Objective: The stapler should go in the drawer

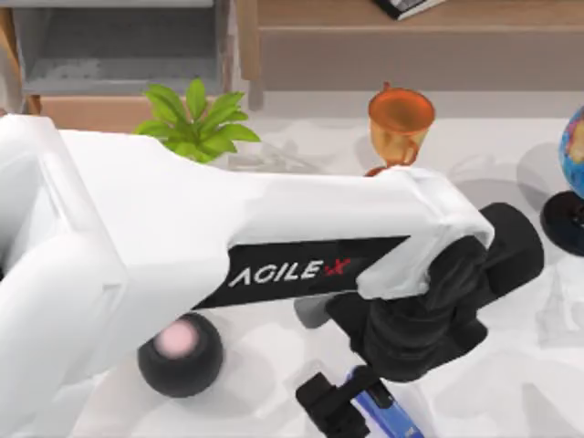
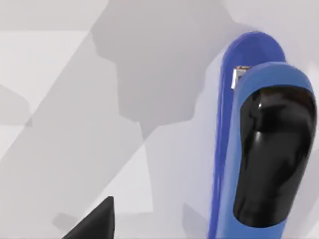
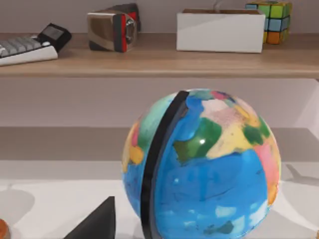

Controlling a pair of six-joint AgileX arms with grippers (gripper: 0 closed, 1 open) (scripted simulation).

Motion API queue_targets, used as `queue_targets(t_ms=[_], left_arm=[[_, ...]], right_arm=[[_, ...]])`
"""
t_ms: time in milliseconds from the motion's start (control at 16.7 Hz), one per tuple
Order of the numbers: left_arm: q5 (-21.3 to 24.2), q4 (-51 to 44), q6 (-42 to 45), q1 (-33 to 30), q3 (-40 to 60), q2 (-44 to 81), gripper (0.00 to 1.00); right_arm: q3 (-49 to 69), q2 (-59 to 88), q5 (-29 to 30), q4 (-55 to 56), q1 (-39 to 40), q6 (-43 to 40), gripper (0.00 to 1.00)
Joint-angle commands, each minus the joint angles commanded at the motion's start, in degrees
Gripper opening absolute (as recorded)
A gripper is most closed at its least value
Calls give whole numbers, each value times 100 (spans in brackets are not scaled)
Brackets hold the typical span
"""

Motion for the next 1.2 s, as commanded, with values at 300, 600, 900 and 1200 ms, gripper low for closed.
queue_targets(t_ms=[300,600,900,1200], left_arm=[[3,727,-6,-9,-424,289,100],[3,736,-6,-9,-431,294,85],[3,736,-6,-9,-431,294,47],[3,736,-6,-9,-431,294,10]], right_arm=[[0,0,0,0,0,0,100],[0,0,0,0,0,0,100],[0,0,0,0,0,0,100],[0,0,0,0,0,0,100]])
